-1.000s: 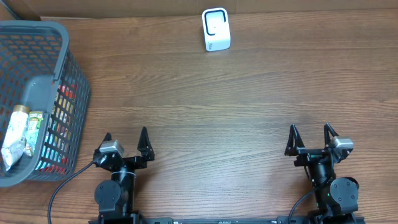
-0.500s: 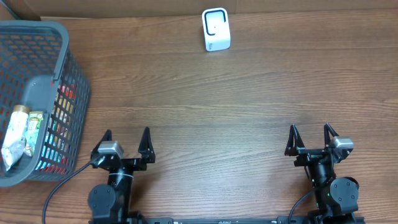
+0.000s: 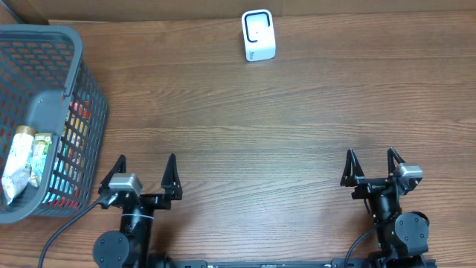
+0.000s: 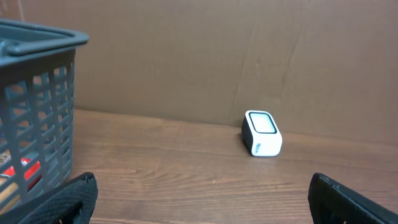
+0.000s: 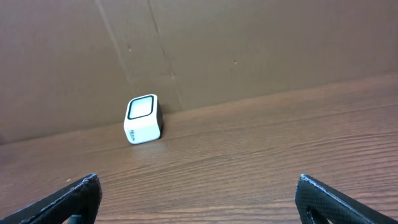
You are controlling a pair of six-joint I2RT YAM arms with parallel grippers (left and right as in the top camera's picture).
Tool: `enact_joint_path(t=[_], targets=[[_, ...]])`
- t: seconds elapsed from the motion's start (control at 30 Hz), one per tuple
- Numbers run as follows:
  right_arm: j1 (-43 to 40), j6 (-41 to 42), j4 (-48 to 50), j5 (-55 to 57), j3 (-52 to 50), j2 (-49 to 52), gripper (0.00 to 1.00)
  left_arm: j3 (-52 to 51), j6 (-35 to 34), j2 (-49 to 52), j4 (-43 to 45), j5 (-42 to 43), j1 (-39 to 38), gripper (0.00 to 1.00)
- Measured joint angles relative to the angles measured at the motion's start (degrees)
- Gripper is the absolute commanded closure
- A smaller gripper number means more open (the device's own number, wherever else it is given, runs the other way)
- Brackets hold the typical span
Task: Scan the item barcode
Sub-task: 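Raise the left gripper and reach down into the grey basket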
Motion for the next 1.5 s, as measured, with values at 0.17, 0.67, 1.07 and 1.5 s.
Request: enact_joint_path(t=[0.17, 0.67, 1.07, 1.5], targets=[[0.0, 0.0, 0.02, 0.0, 0.0, 0.0, 0.0, 5.88, 0.46, 4.94, -2.84, 0.02, 0.0, 0.0], [0.0, 0.0, 0.0, 0.0, 0.0, 0.0, 0.0, 41.0, 2.99, 36.39, -21.46, 6.43, 0.0, 0.0], [0.0, 0.02, 0.02, 0.02, 0.0, 0.0, 0.0, 83.95, 5.46, 66.36, -56.28, 7.43, 0.0, 0.0], [0.0, 0.0, 0.04, 0.02, 0.0, 0.0, 0.0, 91.23, 5.84, 73.09, -60.92, 10.23, 0.0, 0.0]])
